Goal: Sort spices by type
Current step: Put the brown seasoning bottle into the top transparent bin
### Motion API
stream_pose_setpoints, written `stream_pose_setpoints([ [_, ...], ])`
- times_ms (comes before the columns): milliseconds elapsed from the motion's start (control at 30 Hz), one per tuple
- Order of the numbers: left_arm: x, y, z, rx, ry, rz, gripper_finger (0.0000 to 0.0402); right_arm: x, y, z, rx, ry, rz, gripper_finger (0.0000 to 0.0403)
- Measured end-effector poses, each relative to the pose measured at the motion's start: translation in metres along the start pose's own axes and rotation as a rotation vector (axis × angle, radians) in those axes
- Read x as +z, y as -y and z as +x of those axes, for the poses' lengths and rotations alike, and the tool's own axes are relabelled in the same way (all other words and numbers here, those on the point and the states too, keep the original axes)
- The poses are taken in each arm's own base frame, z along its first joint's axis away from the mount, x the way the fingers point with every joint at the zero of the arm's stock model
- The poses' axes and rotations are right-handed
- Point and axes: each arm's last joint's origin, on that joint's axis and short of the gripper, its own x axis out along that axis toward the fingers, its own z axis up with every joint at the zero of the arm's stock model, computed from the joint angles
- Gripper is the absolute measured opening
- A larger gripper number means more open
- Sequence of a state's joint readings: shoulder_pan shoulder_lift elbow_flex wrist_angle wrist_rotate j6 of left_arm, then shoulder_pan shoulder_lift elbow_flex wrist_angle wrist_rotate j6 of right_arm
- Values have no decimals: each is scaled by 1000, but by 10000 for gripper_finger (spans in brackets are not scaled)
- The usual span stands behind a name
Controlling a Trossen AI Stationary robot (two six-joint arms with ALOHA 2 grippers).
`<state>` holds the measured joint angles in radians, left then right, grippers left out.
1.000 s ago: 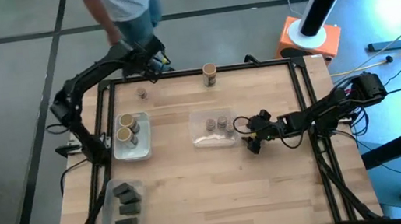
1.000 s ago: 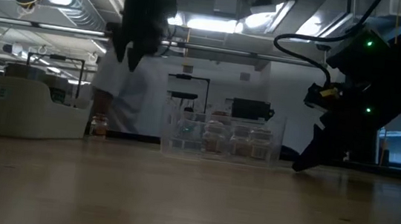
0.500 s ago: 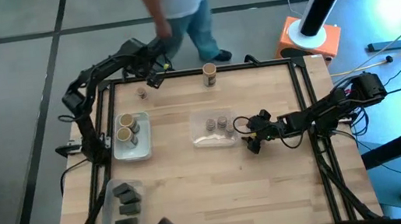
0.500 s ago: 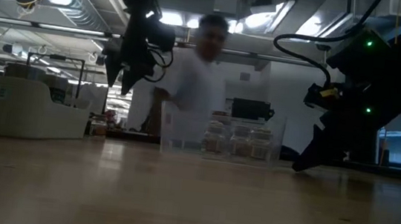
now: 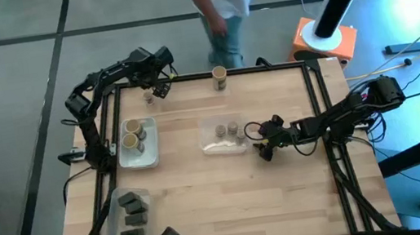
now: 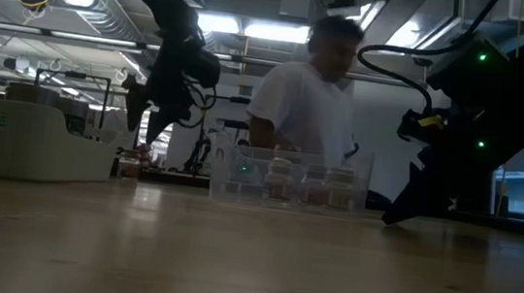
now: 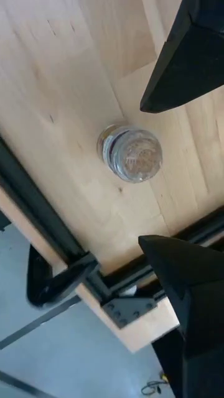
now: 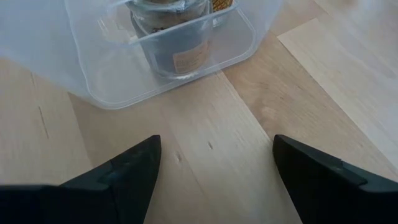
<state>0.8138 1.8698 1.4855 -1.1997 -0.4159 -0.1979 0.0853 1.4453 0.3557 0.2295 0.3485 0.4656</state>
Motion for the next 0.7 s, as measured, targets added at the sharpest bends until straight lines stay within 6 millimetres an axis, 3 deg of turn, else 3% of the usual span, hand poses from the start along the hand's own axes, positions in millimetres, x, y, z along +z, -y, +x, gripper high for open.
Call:
stream_pose_setpoints([
  [467, -7, 10, 38, -95, 10, -2, 321, 0, 0, 0, 0, 0, 3, 310],
  [700, -12, 12, 48, -117, -1, 9, 283, 0, 0, 0, 1, 2, 5, 310],
])
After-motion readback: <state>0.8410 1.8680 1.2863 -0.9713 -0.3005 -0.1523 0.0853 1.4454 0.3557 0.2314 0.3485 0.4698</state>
